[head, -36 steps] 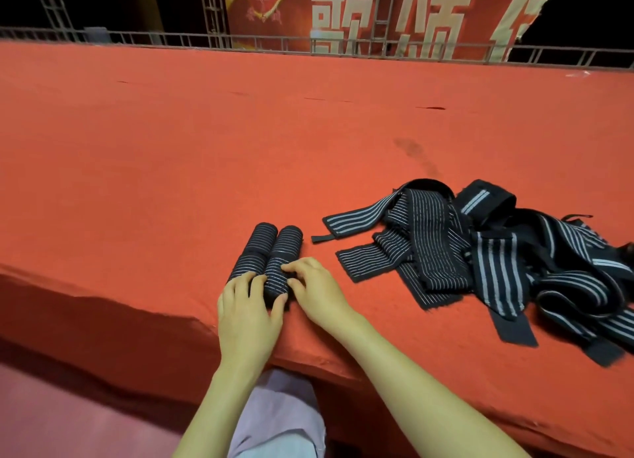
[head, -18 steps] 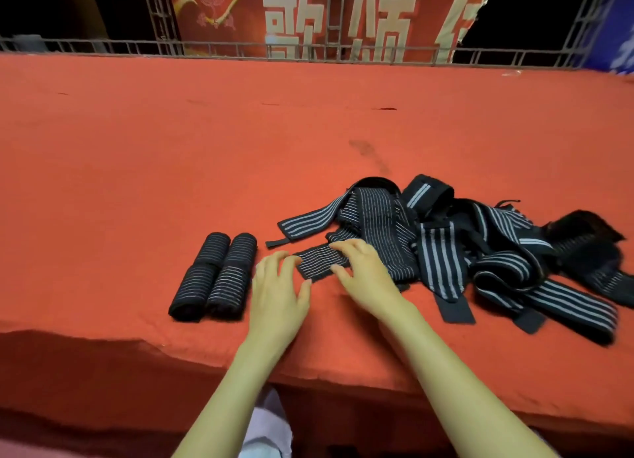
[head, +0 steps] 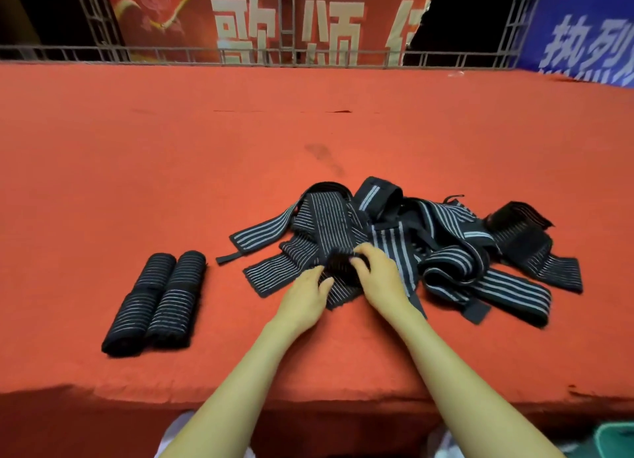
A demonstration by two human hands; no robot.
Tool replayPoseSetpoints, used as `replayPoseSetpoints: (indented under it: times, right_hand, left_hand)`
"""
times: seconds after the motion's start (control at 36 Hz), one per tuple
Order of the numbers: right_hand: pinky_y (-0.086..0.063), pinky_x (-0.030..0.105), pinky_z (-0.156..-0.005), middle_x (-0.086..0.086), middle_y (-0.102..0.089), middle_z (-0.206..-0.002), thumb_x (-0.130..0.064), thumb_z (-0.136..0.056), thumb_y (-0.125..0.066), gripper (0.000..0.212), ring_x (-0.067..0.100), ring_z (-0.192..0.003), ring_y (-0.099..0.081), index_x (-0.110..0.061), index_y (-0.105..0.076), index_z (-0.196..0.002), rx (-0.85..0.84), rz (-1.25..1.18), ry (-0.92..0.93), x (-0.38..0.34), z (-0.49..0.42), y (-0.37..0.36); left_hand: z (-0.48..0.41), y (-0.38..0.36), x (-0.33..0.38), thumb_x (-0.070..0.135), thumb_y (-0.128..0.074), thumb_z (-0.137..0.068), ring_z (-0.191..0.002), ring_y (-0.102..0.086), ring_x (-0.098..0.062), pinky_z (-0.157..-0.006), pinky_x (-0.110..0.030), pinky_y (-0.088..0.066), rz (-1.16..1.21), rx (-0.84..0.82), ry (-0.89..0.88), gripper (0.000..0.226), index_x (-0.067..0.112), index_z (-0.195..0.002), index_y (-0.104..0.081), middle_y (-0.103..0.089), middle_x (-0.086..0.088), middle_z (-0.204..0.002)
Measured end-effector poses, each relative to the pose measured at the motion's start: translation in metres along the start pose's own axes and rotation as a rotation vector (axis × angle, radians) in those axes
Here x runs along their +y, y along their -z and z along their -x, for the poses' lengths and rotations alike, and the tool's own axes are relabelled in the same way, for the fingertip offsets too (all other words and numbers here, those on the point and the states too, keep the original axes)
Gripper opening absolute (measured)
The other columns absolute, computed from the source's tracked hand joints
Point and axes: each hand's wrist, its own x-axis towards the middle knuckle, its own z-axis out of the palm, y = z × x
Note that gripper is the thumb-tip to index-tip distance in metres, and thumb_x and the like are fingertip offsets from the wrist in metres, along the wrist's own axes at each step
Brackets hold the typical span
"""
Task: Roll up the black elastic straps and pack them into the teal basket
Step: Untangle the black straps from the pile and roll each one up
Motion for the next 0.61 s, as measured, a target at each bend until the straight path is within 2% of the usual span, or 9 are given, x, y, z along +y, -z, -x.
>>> replayPoseSetpoints:
  times: [0.08, 0.11, 0.19, 0.28, 0.36, 0.42, 0.5, 0.56, 0.61]
  right_hand:
    - [-0.040, 0.012, -0.070, -0.009, -0.060, -0.081, -0.013, -0.096, -0.054, 0.008, -0.001, -0.075, -0.054, -0.018, -0.056, -0.088, 0.066, -0.390, -0.027, -0.022, 0.000, 0.022]
    - [-0.042, 0.012, -0.072, -0.007, -0.062, -0.082, -0.013, -0.096, -0.054, 0.009, -0.003, -0.075, -0.055, -0.017, -0.057, -0.088, 0.047, -0.511, -0.025, -0.028, 0.001, 0.030]
    - [-0.051, 0.025, -0.075, 0.002, -0.066, -0.084, -0.012, -0.096, -0.054, 0.009, 0.008, -0.080, -0.062, -0.012, -0.060, -0.090, -0.071, -0.816, -0.049, -0.042, 0.004, 0.050]
    - [-0.056, 0.030, -0.075, 0.000, -0.068, -0.084, -0.013, -0.095, -0.055, 0.008, 0.012, -0.081, -0.064, -0.013, -0.062, -0.093, -0.175, -0.944, -0.108, -0.046, 0.006, 0.062]
    - [-0.050, 0.033, -0.082, -0.006, -0.065, -0.086, -0.011, -0.091, -0.061, 0.006, 0.007, -0.085, -0.060, -0.017, -0.063, -0.093, -0.069, -0.666, -0.014, -0.044, 0.010, 0.064]
    - [-0.044, 0.023, -0.083, -0.012, -0.062, -0.086, -0.006, -0.086, -0.065, 0.013, 0.001, -0.085, -0.056, -0.018, -0.064, -0.090, 0.081, -0.369, 0.123, -0.043, 0.015, 0.060]
    - [-0.038, 0.009, -0.083, -0.008, -0.062, -0.091, 0.006, -0.077, -0.064, 0.024, -0.004, -0.089, -0.054, -0.014, -0.064, -0.091, 0.162, -0.240, 0.260, -0.048, 0.024, 0.052]
    - [-0.035, 0.004, -0.084, -0.005, -0.062, -0.094, 0.010, -0.075, -0.064, 0.030, -0.003, -0.090, -0.054, -0.011, -0.063, -0.095, 0.113, -0.214, 0.300, -0.049, 0.029, 0.045]
    - [-0.039, 0.008, -0.087, -0.005, -0.063, -0.097, 0.015, -0.071, -0.060, 0.039, 0.003, -0.094, -0.057, -0.011, -0.062, -0.100, 0.025, -0.211, 0.301, -0.048, 0.035, 0.039]
  left_hand:
    - [-0.001, 0.006, -0.001, 0.031, -0.053, -0.095, -0.135, -0.038, -0.021, -0.113, -0.030, -0.027, 0.171, 0.080, 0.033, 0.057, 0.009, -0.144, -0.034, -0.040, -0.009, -0.145]
    - [-0.001, 0.009, -0.001, 0.031, -0.058, -0.093, -0.135, -0.037, -0.020, -0.114, -0.035, -0.028, 0.255, 0.145, 0.017, 0.063, 0.011, -0.145, -0.031, -0.037, -0.008, -0.146]
    - [0.004, 0.023, 0.008, 0.029, -0.065, -0.089, -0.136, -0.032, -0.007, -0.114, -0.026, -0.026, 0.397, 0.310, -0.130, 0.065, 0.021, -0.145, -0.032, -0.036, 0.003, -0.146]
    - [0.012, 0.040, 0.023, 0.033, -0.067, -0.085, -0.129, -0.042, 0.000, -0.108, -0.021, -0.033, 0.592, 0.289, -0.209, 0.054, 0.029, -0.135, -0.046, -0.048, 0.010, -0.138]
    - [0.020, 0.044, 0.032, 0.029, -0.069, -0.084, -0.114, -0.055, -0.004, -0.098, -0.024, -0.045, 0.682, 0.290, -0.166, 0.043, 0.029, -0.124, -0.055, -0.055, 0.006, -0.127]
    - [0.022, 0.043, 0.036, 0.024, -0.068, -0.087, -0.101, -0.060, -0.006, -0.089, -0.022, -0.049, 0.667, 0.360, -0.092, 0.033, 0.025, -0.118, -0.056, -0.056, 0.002, -0.120]
    - [0.030, 0.046, 0.050, 0.029, -0.058, -0.092, -0.080, -0.065, -0.016, -0.076, -0.030, -0.055, 0.840, 0.303, 0.130, 0.014, 0.017, -0.099, -0.055, -0.060, -0.007, -0.098]
    - [0.036, 0.049, 0.056, 0.037, -0.053, -0.094, -0.078, -0.068, -0.021, -0.070, -0.031, -0.057, 1.039, 0.154, 0.239, 0.029, 0.008, -0.099, -0.057, -0.063, -0.012, -0.093]
    - [0.040, 0.052, 0.057, 0.042, -0.052, -0.092, -0.085, -0.069, -0.024, -0.077, -0.037, -0.058, 1.164, 0.084, 0.268, 0.039, 0.006, -0.103, -0.062, -0.068, -0.011, -0.094]
